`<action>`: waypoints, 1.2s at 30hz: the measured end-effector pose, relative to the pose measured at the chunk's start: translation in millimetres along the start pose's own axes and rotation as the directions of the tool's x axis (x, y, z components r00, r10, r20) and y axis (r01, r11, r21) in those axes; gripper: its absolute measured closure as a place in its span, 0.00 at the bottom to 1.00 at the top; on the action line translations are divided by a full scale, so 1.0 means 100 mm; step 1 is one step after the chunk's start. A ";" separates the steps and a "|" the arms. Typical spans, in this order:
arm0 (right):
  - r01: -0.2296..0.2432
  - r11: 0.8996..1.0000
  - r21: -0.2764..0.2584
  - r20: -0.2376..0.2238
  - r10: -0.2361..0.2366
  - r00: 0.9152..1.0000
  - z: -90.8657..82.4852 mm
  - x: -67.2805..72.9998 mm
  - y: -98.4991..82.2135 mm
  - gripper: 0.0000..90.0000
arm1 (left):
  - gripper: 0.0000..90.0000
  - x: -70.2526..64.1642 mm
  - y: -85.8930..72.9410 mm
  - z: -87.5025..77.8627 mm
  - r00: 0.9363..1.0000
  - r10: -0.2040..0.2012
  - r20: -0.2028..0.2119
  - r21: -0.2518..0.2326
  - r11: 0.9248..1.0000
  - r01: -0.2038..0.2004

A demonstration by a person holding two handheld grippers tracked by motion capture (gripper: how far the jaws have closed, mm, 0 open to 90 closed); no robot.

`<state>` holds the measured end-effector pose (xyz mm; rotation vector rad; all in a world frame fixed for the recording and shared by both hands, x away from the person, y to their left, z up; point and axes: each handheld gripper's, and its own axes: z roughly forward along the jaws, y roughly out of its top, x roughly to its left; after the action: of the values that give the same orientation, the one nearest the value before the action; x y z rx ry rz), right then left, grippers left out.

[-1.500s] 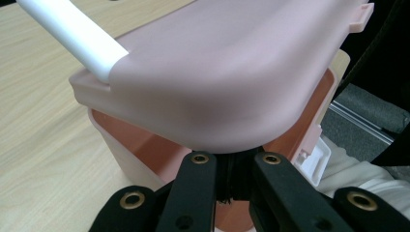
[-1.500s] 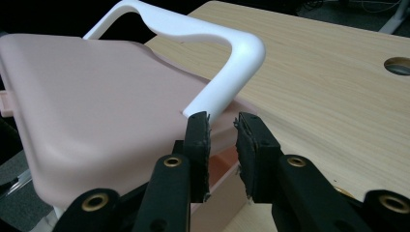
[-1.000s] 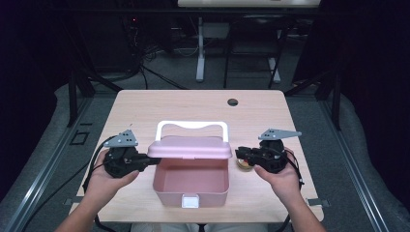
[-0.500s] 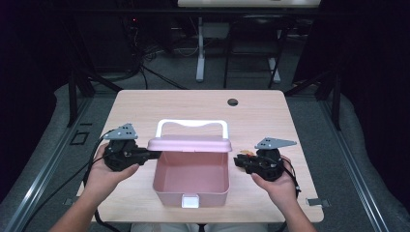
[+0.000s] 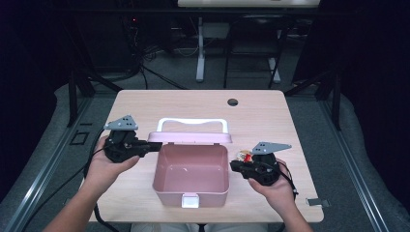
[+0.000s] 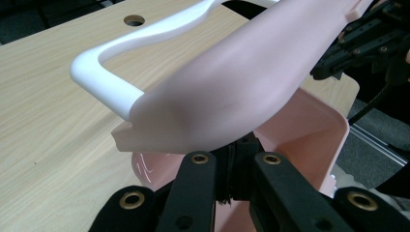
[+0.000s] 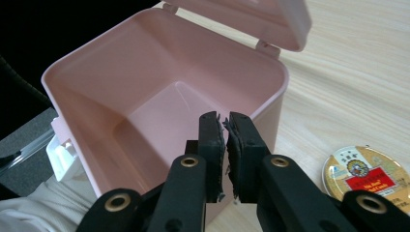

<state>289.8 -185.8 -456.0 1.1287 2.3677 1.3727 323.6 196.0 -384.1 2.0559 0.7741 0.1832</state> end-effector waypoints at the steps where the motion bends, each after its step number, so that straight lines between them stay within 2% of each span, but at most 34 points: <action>1: 0.003 1.000 0.005 -0.004 -0.003 1.000 0.01 0.01 0.00 0.94 | 1.00 0.00 0.01 0.00 1.000 0.002 -0.002 -0.001 1.000 -0.002; 11: 0.038 0.998 0.040 -0.033 -0.037 0.999 0.13 0.13 -0.01 0.96 | 1.00 0.06 0.10 0.01 1.000 -0.002 -0.006 -0.005 1.000 0.002; 36: 0.067 0.993 0.093 -0.081 -0.060 0.995 0.32 0.21 -0.08 0.97 | 1.00 0.12 0.20 0.02 1.000 -0.011 -0.019 0.000 1.000 0.011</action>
<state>286.3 -152.5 -475.8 1.0307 2.5262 1.3191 343.3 193.7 -370.9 2.0523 0.7968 0.1970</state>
